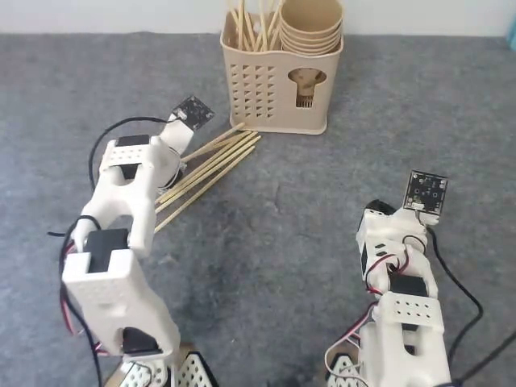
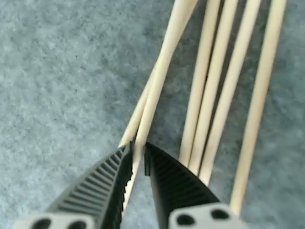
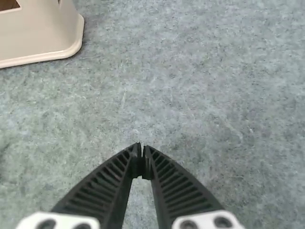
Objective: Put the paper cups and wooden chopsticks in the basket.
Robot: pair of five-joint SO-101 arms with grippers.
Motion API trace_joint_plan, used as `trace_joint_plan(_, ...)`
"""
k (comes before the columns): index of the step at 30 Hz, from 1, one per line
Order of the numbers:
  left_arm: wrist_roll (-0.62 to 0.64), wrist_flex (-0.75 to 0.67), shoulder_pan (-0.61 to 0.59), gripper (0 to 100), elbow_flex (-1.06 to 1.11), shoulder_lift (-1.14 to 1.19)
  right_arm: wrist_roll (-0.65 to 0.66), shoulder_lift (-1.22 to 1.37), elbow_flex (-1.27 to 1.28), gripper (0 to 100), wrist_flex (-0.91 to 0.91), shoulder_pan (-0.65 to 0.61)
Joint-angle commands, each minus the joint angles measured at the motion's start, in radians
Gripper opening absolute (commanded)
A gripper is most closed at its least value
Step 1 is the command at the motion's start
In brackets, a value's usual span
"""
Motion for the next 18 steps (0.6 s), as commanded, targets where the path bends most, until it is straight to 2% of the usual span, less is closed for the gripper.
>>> trace_joint_plan(1,-0.005,0.084,0.008,2,-0.045,-0.023,0.014,-0.031,-0.008,0.8,-0.013,-0.001)
trace_joint_plan(14,-0.005,0.393,-0.028,2,-0.028,-0.428,0.014,-0.031,-0.009,0.8,0.008,-0.002)
trace_joint_plan(18,-0.005,0.413,-0.021,2,0.067,-0.585,0.014,-0.031,-0.017,0.8,0.031,-0.002)
